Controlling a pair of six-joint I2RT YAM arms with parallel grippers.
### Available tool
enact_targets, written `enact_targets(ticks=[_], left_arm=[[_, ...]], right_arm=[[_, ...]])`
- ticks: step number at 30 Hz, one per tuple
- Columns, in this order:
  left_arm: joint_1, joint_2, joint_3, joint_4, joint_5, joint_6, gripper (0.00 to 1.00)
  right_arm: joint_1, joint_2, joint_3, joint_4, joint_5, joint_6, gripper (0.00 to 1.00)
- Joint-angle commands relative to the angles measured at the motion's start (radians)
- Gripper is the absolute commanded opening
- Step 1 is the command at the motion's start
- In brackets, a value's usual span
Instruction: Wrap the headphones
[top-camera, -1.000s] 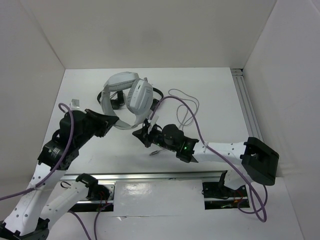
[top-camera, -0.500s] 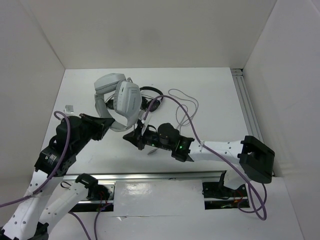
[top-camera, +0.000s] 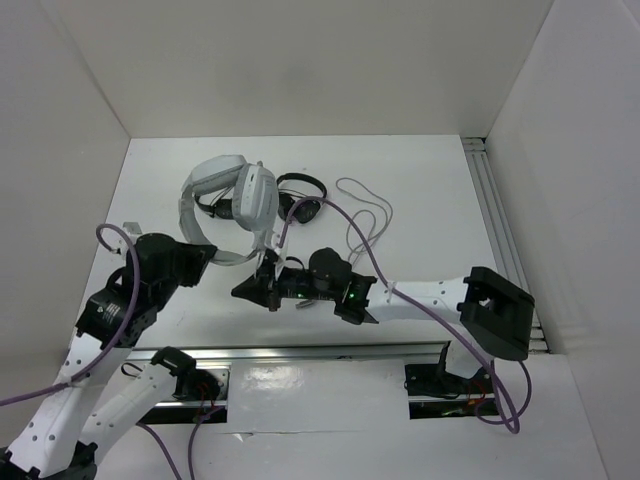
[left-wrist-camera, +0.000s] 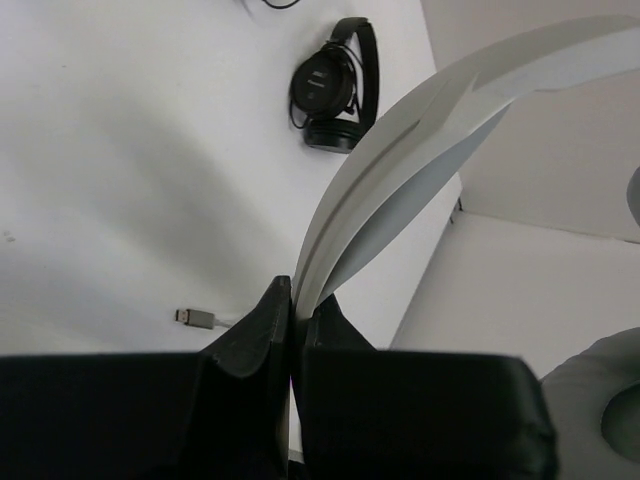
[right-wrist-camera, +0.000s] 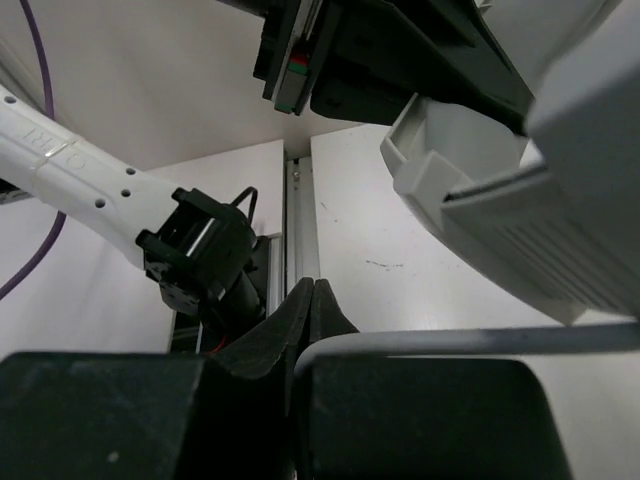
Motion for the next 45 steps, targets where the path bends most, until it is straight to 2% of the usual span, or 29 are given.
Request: enact_targets(ticks=[1, 4, 7, 11, 16, 19, 25, 28, 33, 38, 39, 40, 41, 42, 45], left_arm=[[0.006, 0.014, 0.022, 0.237, -0.079, -0.13, 0.0], [0.006, 0.06, 0.056, 0.248, -0.101, -0.061, 0.0], [0.006, 0.141, 0.155, 0.219, -0.162, 0.059, 0.0], [0.006, 0.273, 0.25, 0.139, -0.291, 0.183, 0.0], [0.006, 0.38, 0.298, 0.101, -0.326, 0.283, 0.0], [0.006, 0.433, 0.309, 0.09, -0.34, 0.327, 0.0], [0.027, 0.534, 0.318, -0.003, -0.369, 0.337, 0.0], [0.039, 0.574, 0.327, -0.013, -0.339, 0.337, 0.0], [0.049, 0.574, 0.266, 0.042, -0.313, 0.378, 0.0], [0.061, 0.631, 0.257, 0.021, -0.322, 0.39, 0.0], [0.061, 0.65, 0.257, 0.012, -0.311, 0.39, 0.0], [0.061, 0.651, 0.257, 0.012, -0.311, 0.39, 0.0], [0.07, 0.663, 0.257, 0.012, -0.296, 0.39, 0.0], [0.07, 0.663, 0.245, 0.012, -0.296, 0.381, 0.0], [0.07, 0.663, 0.203, 0.035, -0.265, 0.404, 0.0]], right_arm=[[0.057, 0.049, -0.002, 0.066, -0.176, 0.039, 0.0], [0.057, 0.058, 0.035, 0.033, -0.186, 0.039, 0.0], [0.057, 0.058, 0.064, -0.035, -0.197, 0.015, 0.0], [0.057, 0.058, 0.085, -0.069, -0.238, 0.005, 0.03], [0.033, 0.081, 0.134, -0.031, -0.392, 0.071, 0.03], [0.022, 0.104, 0.144, 0.064, -0.465, 0.125, 0.03], [0.013, 0.104, 0.188, 0.121, -0.516, 0.194, 0.24], [0.013, 0.09, 0.2, 0.101, -0.528, 0.194, 0.24], [-0.018, 0.036, 0.209, 0.065, -0.528, 0.194, 0.24], [-0.071, -0.023, 0.266, -0.075, -0.538, 0.171, 0.24], [-0.093, -0.052, 0.278, -0.089, -0.538, 0.171, 0.16], [-0.105, -0.068, 0.279, -0.099, -0.519, 0.171, 0.16], [-0.116, -0.086, 0.279, -0.099, -0.492, 0.171, 0.05], [-0.127, -0.103, 0.268, -0.099, -0.47, 0.171, 0.01], [-0.162, -0.168, 0.286, -0.211, -0.362, 0.08, 0.0]])
